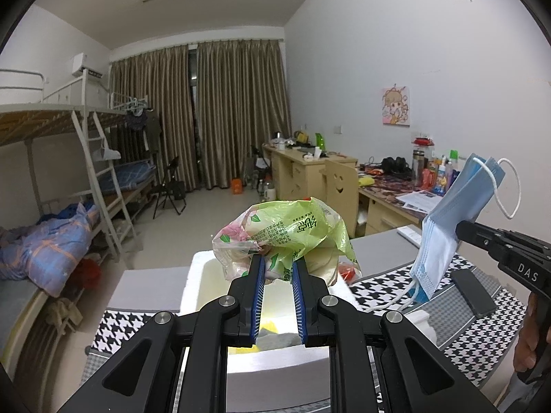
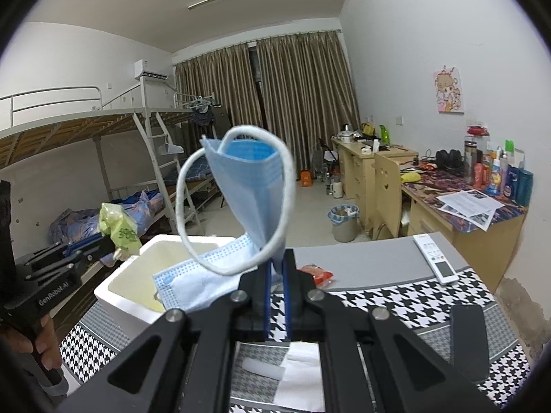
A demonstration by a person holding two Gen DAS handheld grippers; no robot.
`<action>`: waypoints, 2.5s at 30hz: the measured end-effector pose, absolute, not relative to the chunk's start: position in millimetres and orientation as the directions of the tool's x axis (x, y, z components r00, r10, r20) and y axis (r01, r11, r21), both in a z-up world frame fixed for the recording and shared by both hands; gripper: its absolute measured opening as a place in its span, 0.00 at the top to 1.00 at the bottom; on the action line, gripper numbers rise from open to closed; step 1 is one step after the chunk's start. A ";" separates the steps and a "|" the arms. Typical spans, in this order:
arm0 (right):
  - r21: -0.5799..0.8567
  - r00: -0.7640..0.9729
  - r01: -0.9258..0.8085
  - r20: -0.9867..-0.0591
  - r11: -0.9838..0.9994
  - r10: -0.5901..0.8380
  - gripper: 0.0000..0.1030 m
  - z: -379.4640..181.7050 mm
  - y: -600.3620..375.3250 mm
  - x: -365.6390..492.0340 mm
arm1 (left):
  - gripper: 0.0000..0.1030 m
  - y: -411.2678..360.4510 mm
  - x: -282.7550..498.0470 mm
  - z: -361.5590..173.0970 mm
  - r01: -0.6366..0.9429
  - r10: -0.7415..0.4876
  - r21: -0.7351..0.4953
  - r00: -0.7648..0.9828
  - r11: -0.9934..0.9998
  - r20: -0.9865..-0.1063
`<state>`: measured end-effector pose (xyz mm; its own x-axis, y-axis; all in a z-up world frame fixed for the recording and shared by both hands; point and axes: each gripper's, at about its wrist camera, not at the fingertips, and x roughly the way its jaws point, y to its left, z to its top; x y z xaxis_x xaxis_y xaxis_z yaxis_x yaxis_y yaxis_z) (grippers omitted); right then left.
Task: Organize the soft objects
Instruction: 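Open the left tool over the foam box to drop the green packet, then lower the blue mask into the foam box and open the right tool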
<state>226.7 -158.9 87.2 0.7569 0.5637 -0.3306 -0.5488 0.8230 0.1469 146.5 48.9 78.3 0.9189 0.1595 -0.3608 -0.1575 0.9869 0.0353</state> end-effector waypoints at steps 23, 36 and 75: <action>0.130 0.728 -0.584 -0.354 0.801 0.588 0.92 87.4 -118.3 232.0 | 0.80 76.4 165.0 57.5 -0.176 0.166 0.018 0.881 0.984 -0.443; 0.109 0.705 -0.612 -0.372 0.783 0.603 0.92 88.5 -95.1 231.3 | 0.29 99.1 156.3 57.6 -0.239 0.221 0.012 0.876 0.971 -0.429; 0.055 0.610 -0.688 -0.496 0.723 0.618 0.84 70.3 -25.8 238.4 | 0.09 144.3 103.7 48.7 -0.349 0.313 -0.033 0.875 0.937 -0.369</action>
